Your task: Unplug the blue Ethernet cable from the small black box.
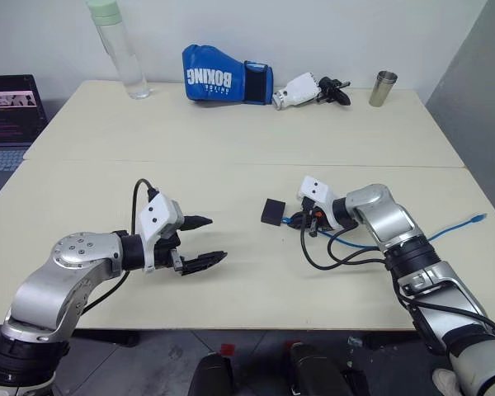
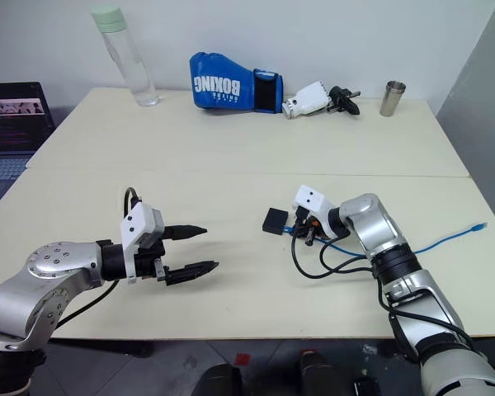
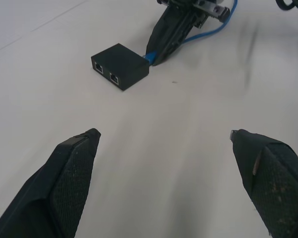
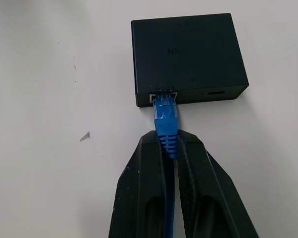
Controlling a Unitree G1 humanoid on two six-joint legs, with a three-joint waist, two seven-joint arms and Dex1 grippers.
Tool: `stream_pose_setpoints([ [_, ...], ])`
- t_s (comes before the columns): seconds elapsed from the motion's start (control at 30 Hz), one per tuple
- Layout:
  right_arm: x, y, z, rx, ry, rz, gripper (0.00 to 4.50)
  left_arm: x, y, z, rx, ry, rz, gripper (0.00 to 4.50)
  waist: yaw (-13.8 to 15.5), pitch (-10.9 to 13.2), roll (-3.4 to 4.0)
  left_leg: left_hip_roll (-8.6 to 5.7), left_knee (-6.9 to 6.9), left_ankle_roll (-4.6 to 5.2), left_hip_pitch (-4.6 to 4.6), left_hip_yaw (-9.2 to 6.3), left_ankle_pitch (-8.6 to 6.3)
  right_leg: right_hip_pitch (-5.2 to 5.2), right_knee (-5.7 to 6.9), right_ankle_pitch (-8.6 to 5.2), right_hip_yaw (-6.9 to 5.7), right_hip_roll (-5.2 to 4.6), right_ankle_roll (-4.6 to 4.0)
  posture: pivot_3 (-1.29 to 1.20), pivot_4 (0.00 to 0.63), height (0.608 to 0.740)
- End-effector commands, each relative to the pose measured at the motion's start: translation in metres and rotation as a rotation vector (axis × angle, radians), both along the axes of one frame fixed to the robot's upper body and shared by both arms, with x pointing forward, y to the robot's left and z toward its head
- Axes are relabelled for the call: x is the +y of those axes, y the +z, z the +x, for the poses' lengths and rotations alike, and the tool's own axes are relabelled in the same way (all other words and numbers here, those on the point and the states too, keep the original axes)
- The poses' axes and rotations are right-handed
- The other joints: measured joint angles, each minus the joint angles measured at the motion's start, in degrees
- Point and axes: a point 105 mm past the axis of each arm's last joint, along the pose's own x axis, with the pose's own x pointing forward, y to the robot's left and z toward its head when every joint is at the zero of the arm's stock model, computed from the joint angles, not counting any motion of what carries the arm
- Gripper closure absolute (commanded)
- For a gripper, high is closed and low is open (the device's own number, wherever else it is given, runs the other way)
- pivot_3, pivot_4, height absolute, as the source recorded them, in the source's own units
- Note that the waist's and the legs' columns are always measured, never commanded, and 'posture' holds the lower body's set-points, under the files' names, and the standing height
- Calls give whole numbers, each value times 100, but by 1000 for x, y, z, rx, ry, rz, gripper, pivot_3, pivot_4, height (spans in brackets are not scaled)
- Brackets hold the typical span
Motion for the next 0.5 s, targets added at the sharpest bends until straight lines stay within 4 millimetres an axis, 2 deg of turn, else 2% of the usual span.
stream_pose_setpoints([
  [0.03, 9, 28, 2, -242, 81, 8, 4402, 7, 10, 9, 18, 87, -112, 0, 1, 0, 0, 0, 1, 0, 0, 0, 0, 0, 1, 0, 0, 0, 0, 0, 150, 740],
  [0.1, 13, 44, 1, -437, 149, -19, 4407, 10, 9, 16, 65, 139, -183, 0, 3, 0, 0, 0, 4, 0, -3, -8, 0, 1, 1, 0, -1, 0, 0, 0, 150, 740],
  [0.3, 27, 70, -16, -825, 357, -95, 4410, 8, 13, 26, 189, 167, -338, 0, 3, 0, -1, -2, 10, 0, -6, -44, 0, 4, 4, 0, -7, -1, 2, 0, 150, 740],
  [0.4, 37, 78, -26, -960, 443, -104, 4410, -2, 22, 27, 226, 119, -413, 0, 3, 0, -1, -2, 11, 0, -6, -55, 0, 6, 5, 0, -8, -1, 2, 0, 150, 740],
  [0.5, 46, 82, -34, -1023, 497, -94, 4410, -14, 32, 22, 233, 38, -453, 0, 7, 0, -1, -2, 13, -2, -7, -60, 1, 8, 5, 0, -6, -1, 1, 0, 150, 740],
])
